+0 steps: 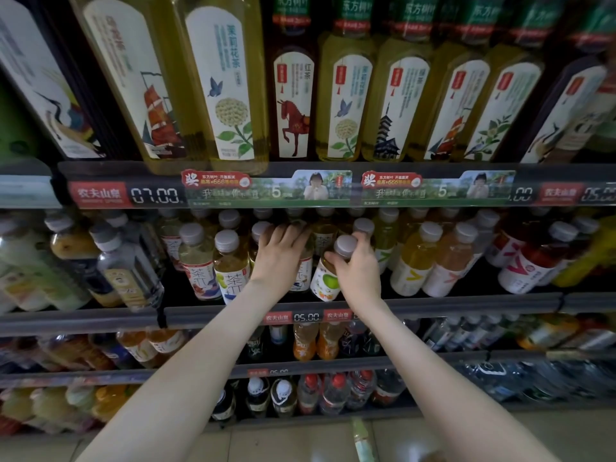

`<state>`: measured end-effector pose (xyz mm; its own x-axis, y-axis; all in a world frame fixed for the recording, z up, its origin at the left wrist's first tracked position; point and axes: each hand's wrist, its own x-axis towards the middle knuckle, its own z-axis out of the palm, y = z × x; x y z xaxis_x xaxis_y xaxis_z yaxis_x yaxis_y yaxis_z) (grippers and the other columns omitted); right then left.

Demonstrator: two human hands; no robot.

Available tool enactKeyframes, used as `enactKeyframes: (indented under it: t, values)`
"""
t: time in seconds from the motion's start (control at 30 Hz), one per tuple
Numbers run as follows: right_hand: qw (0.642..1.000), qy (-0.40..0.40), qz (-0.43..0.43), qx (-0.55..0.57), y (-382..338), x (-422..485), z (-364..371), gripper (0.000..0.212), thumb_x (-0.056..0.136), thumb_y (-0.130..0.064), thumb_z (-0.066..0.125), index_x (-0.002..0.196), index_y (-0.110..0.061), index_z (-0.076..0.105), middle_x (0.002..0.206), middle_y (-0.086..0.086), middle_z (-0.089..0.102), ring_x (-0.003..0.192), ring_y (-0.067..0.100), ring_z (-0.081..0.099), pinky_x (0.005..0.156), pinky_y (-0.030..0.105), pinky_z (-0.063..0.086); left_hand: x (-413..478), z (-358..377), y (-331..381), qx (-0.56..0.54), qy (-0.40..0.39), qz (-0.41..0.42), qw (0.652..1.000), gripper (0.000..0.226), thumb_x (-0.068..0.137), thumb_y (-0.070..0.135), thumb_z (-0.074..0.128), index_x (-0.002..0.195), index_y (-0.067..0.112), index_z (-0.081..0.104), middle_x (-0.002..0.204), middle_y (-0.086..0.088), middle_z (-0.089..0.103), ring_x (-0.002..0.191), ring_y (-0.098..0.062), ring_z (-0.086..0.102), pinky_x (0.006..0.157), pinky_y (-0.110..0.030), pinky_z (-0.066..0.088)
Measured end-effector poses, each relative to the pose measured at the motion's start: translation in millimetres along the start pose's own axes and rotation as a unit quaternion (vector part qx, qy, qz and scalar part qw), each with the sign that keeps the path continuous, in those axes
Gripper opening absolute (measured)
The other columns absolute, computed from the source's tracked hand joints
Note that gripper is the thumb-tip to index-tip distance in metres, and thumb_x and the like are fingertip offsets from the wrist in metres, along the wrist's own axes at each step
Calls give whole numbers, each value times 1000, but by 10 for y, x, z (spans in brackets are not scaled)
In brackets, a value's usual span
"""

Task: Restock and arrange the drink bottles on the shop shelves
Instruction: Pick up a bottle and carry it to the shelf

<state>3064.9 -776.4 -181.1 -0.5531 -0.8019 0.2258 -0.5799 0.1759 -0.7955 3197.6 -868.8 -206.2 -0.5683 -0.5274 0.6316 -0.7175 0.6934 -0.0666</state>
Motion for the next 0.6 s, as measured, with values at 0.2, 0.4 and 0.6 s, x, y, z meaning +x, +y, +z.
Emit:
enactKeyframes:
  t: [0.2,0.4,0.6]
  values:
    - [996,52,15,-68,-56,54,182,55,88,-35,65,130,-8,41,120,13,57,107,33,59,76,38,48,-75,-12,24,-4,-1,-6,1000,69,58,11,82,124,9,60,115,-11,60,103,-28,43,89,-47,46]
    - [968,-89,-54,-226,-123,218,138,52,96,-31,54,142,-24,31,134,13,42,116,34,50,83,42,47,-121,-45,71,0,-14,-22,1000,67,60,12,82,123,11,60,119,-9,59,107,-27,43,87,-47,47]
    - [875,-139,-191,-422,22,260,-85,83,81,-31,70,147,-24,20,147,6,29,138,27,22,113,47,13,-44,-68,77,23,-35,-28,999,71,54,12,85,122,10,62,117,-9,61,102,-29,52,86,-50,48]
